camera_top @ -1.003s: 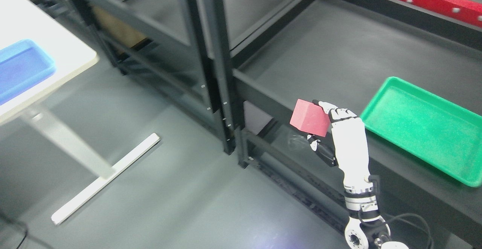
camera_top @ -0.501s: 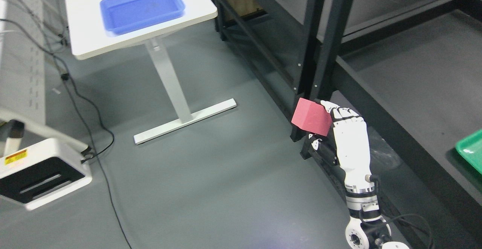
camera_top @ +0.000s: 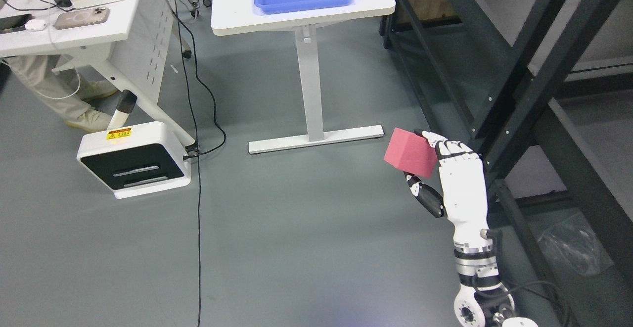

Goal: Pick pink block from left shelf to tray
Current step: 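Carry the pink cube in the right hand while turning to the blue tray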

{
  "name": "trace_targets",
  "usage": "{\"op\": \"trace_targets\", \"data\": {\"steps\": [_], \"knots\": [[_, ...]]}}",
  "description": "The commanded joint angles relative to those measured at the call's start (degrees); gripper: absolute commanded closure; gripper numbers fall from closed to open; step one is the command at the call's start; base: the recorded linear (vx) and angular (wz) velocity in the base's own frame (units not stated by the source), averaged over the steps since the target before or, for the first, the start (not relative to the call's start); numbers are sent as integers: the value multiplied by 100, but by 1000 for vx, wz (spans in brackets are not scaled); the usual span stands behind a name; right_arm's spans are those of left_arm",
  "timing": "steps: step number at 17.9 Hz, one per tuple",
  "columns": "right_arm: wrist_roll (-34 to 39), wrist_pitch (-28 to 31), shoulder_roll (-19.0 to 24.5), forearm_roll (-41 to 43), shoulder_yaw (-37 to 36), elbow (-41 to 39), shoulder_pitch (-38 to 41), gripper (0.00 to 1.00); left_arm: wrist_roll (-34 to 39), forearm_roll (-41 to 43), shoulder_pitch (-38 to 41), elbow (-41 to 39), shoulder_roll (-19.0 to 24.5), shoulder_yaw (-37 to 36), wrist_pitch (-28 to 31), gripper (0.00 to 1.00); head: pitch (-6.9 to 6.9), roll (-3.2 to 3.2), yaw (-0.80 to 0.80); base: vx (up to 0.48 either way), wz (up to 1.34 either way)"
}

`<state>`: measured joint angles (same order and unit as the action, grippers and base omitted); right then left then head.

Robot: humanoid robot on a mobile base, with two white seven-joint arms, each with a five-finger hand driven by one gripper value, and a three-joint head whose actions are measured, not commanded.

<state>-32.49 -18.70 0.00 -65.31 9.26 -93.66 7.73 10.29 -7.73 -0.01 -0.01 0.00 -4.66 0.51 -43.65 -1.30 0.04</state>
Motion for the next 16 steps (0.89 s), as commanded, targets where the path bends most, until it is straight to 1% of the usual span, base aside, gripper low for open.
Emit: {"op": "trace_targets", "data": {"steps": [1, 10, 16], "knots": [[-3, 7, -100, 1, -12, -12, 0, 97, -1, 0, -175, -99, 100, 0, 2, 0, 0, 0, 0, 3, 392], [-3, 7, -100, 1, 5, -12, -9, 97, -1, 0, -166, -99, 100, 0, 2, 0, 0, 0, 0, 39, 201], [-3, -2, -100, 1, 5, -12, -9, 97, -1, 0, -175, -99, 100, 0, 2, 0, 0, 0, 0, 145, 315]]}}
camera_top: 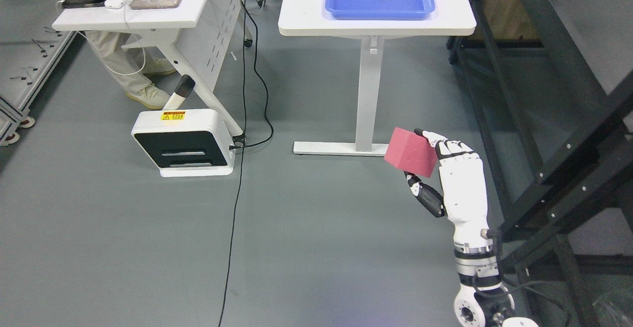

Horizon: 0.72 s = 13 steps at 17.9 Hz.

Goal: Pick pink block from left shelf to tray
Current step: 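Carry the pink cube in the right hand while turning to the blue tray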

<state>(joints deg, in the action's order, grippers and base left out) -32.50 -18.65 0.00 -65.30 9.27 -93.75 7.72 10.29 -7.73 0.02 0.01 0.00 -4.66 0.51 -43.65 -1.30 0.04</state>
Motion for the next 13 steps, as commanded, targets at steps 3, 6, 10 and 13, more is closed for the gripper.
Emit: {"op": "trace_targets", "data": {"steps": [3, 6, 10, 13], "knots": [[-2, 2, -100, 0, 5, -3, -7, 97, -1, 0, -169, -101, 100, 0, 2, 0, 0, 0, 0, 252, 196], [-2, 2, -100, 0, 5, -3, -7, 97, -1, 0, -170, -101, 100, 0, 2, 0, 0, 0, 0, 305, 49], [6, -7, -100, 0, 14, -3, -16, 97, -1, 0, -170, -101, 100, 0, 2, 0, -1, 0, 0, 355, -68], [7, -16, -100, 0, 23, -3, -16, 97, -1, 0, -170, -101, 100, 0, 2, 0, -1, 0, 0, 346, -117]]}}
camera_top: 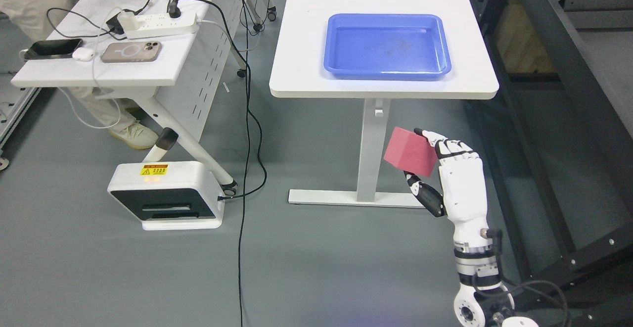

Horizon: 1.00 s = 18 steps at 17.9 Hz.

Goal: Pick pink block from left shelf to tray
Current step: 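Carry the pink cube in the right hand while turning to the blue tray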

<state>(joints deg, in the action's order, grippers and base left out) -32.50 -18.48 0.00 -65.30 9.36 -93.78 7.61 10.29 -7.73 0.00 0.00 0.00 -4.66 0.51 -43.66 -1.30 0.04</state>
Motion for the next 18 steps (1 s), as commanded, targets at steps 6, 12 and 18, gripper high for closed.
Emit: {"op": "trace_targets", "data": {"steps": [6, 12, 18], "knots": [[7, -42, -100, 0, 31, 0, -5, 97, -1, 0, -167, -100, 100, 0, 2, 0, 0, 0, 0, 331, -100], [7, -50, -100, -9, 75, 0, -5, 96, -1, 0, -167, -100, 100, 0, 2, 0, 0, 0, 0, 289, -43], [104, -103, -100, -35, 172, 0, -5, 96, -1, 0, -167, -100, 100, 0, 2, 0, 0, 0, 0, 259, 10]]}}
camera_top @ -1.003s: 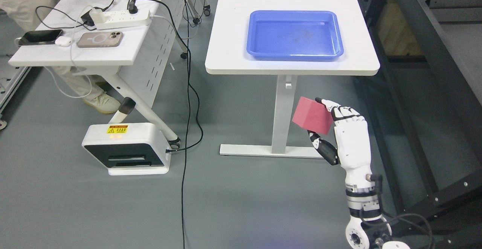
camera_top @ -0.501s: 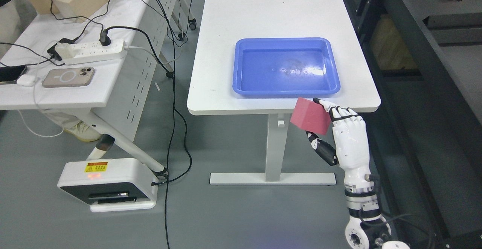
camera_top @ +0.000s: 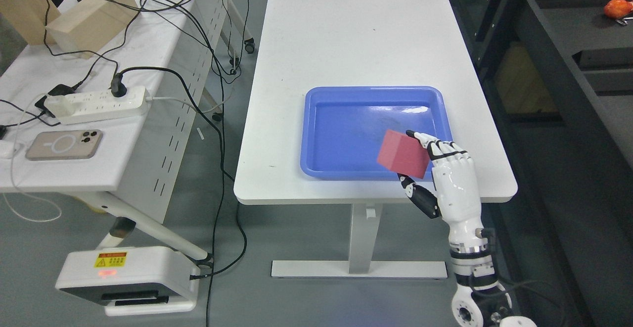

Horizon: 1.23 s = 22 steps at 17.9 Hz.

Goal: Pick pink block from left shelf to tray
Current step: 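Lower the pink cube into the blue tray and open the right hand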

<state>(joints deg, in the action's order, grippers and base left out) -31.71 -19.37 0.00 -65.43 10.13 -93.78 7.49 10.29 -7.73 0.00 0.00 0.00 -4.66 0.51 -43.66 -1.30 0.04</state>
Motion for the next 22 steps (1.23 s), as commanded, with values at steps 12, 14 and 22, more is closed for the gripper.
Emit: {"op": "trace_targets", "data": {"steps": [12, 14, 22], "knots": [[1050, -58, -100, -84, 314, 0, 252, 92, -1, 0, -176, -100, 100, 0, 2, 0, 0, 0, 0, 208, 2], [1525, -58, -100, -84, 306, 0, 402, 88, -1, 0, -167, -100, 100, 0, 2, 0, 0, 0, 0, 144, 7], [1668, 3, -100, -5, 200, 0, 473, 70, -1, 0, -176, -100, 100, 0, 2, 0, 0, 0, 0, 100, 7]]}}
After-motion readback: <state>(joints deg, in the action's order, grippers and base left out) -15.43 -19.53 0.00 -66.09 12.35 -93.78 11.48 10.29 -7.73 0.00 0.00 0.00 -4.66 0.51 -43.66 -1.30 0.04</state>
